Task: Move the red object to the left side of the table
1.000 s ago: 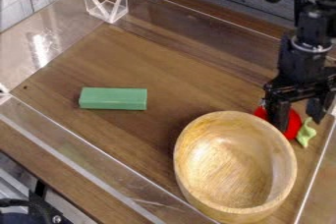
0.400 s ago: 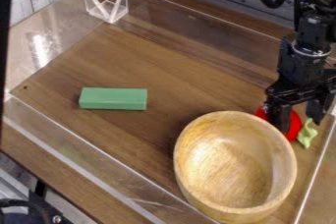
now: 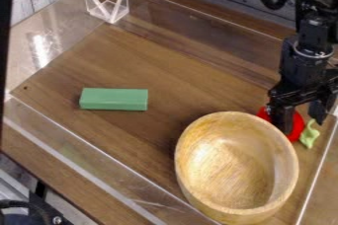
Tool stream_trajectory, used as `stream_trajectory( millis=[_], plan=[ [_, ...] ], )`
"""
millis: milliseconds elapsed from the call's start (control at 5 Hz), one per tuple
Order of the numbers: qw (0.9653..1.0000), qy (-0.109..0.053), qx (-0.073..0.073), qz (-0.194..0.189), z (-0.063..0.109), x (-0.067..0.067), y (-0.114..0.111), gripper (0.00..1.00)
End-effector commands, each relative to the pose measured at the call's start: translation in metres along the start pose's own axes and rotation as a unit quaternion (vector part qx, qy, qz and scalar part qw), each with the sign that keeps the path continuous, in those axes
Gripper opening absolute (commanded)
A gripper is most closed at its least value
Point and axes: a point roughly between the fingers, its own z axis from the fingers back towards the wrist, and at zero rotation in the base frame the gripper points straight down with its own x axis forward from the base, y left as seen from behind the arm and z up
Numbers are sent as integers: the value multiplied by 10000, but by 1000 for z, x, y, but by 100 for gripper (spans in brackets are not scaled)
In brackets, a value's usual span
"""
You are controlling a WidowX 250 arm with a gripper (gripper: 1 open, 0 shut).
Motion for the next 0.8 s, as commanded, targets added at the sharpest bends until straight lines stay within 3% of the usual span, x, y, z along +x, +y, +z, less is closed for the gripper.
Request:
stream_trajectory(
  millis=[0, 600],
  plan=[
    [9999, -68, -104, 39, -10, 2, -3, 100],
    [9997, -134, -99, 189, -19, 5, -2, 100]
  ],
)
